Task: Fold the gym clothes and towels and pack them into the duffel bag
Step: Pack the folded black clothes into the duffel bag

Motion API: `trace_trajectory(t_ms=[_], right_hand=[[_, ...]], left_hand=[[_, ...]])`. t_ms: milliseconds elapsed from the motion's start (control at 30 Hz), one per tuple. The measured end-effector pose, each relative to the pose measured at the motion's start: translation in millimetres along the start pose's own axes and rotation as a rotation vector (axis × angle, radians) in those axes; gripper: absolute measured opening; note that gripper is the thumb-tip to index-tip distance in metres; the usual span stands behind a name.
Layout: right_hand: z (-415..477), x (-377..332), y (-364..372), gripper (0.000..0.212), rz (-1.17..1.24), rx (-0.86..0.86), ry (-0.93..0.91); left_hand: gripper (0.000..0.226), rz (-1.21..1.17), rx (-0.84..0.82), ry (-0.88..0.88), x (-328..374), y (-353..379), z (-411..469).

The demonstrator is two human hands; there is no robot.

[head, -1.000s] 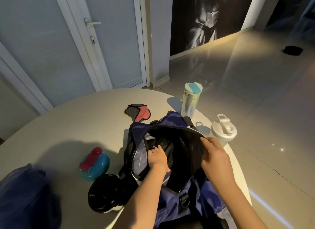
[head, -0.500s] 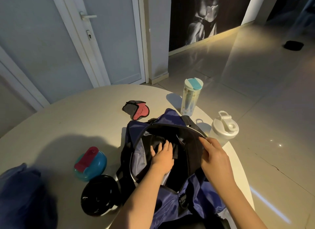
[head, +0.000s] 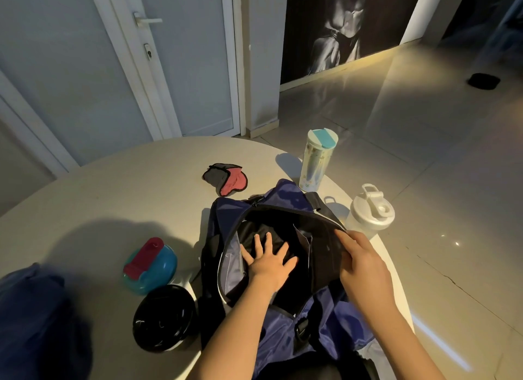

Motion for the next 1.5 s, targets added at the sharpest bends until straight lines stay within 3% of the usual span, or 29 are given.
trace_trajectory(t_ms=[367, 533, 800, 1500], right_hand=[[-10, 15, 4, 0.049, -0.012, -0.023, 0.082], [-15, 16, 9, 0.052, 0.022, -0.068, 0.098], [-20, 13, 11, 0.053, -0.035, -0.129, 0.128], [-24, 8, 1, 0.056, -0.027, -0.219, 0.058]], left_hand=[[0.06, -0.063, -0.007, -0.016, -7, 17, 0], [0.058, 0.04, 0.047, 0.043, 2, 30, -5], [0.054, 0.077, -0.021, 0.038, 3, 28, -3], [0.071, 0.054, -0.014, 0.005, 1, 30, -20]])
Point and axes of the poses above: each hand's wrist, its own z-axis towards the middle knuckle, its own y-axis out of the palm, x = y × z, the point moved 6 cm from there along z, towards the middle knuckle, and after that the axes turned 2 degrees about y, right-handed, at the moved point
